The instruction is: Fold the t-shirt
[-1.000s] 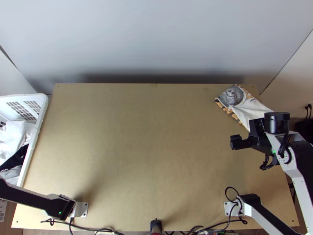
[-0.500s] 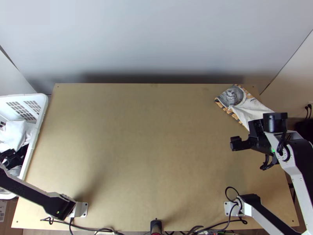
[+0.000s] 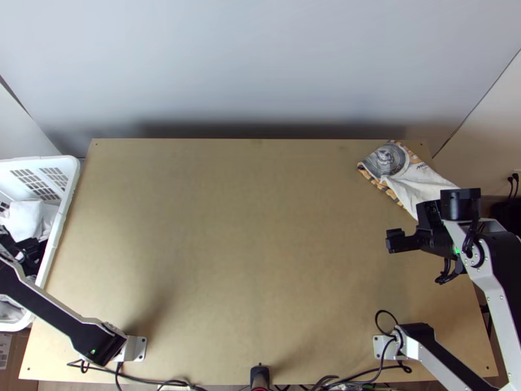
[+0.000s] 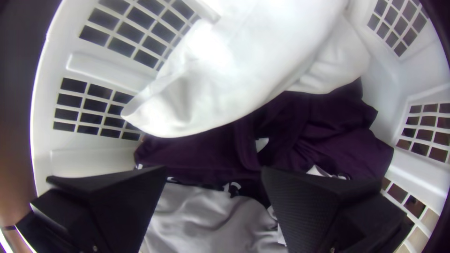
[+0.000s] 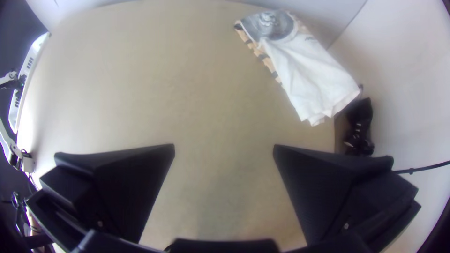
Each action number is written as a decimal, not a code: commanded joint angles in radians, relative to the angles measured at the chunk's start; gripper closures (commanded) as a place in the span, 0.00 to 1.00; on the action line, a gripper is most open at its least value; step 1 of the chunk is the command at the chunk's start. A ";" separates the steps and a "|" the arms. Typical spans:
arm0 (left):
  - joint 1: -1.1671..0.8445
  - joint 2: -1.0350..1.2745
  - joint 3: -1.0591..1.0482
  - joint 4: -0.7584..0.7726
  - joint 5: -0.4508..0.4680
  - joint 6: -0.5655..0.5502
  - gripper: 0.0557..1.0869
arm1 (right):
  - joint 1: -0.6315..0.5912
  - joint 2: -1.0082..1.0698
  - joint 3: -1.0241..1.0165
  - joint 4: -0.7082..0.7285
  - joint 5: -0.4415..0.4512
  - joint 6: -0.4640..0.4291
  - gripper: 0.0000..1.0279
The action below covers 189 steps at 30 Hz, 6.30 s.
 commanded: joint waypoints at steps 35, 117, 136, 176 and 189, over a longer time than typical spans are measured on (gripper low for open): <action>0.053 0.269 0.347 -0.166 0.031 -0.028 0.37 | -0.066 -0.020 -0.011 -0.047 -0.021 0.012 0.05; -1.131 -1.015 0.006 -0.148 0.314 -0.175 0.97 | -0.010 -0.072 -0.156 0.168 -0.056 0.026 0.05; -2.007 -0.509 -0.020 -0.024 0.442 -0.246 0.97 | -0.050 -0.009 -0.214 0.294 -0.055 -0.008 0.05; -1.231 -0.732 -0.206 -0.202 0.367 -0.049 0.05 | 0.447 0.614 0.348 0.346 -0.150 -0.048 0.05; -1.191 -0.779 -0.244 -0.177 0.294 -0.026 0.05 | 0.474 0.985 0.682 0.330 -0.231 -0.046 0.05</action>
